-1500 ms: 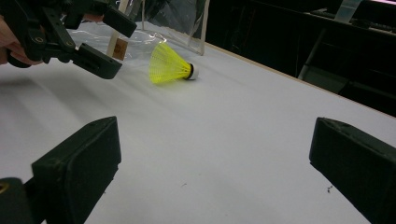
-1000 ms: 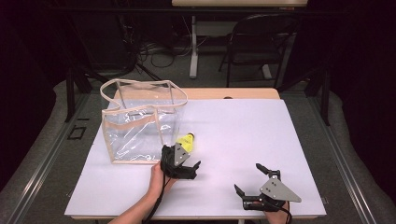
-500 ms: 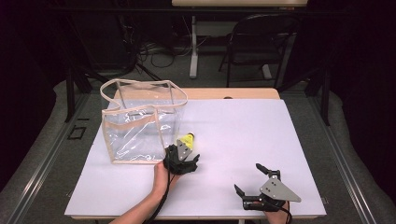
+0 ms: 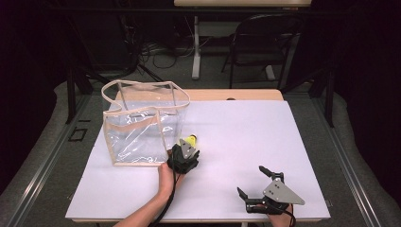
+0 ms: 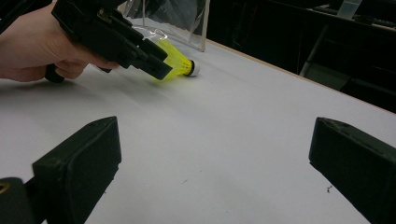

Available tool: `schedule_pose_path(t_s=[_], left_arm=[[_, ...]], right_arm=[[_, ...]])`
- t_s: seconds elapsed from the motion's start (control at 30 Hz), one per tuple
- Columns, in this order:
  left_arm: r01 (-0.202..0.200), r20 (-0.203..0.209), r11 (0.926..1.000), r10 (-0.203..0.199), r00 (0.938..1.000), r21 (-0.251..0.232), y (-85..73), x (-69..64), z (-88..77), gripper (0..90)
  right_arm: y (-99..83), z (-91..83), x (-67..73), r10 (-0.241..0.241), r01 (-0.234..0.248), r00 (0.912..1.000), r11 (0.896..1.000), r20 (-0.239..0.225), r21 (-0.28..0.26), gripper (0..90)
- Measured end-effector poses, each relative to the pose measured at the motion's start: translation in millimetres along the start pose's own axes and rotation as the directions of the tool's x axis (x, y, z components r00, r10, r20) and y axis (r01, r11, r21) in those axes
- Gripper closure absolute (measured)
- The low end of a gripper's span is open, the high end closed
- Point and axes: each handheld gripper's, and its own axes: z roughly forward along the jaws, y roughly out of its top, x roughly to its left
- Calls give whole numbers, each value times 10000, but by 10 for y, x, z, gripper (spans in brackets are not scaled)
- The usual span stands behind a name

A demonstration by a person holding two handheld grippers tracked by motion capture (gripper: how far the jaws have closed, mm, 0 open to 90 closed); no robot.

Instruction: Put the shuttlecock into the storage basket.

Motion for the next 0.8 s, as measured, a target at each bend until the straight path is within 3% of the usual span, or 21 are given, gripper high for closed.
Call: schedule_pose_path(t_s=[0.47,0.8], left_arm=[[309,-223,9995,-308,9993,45,-14,-11,38,787],[647,-353,9979,-644,9973,50,-23,-4,44,883]], right_arm=[[0,1,2,-24,24,10000,10000,-42,38,18],[2,-2,7,-60,60,10000,10000,-56,36,18]])
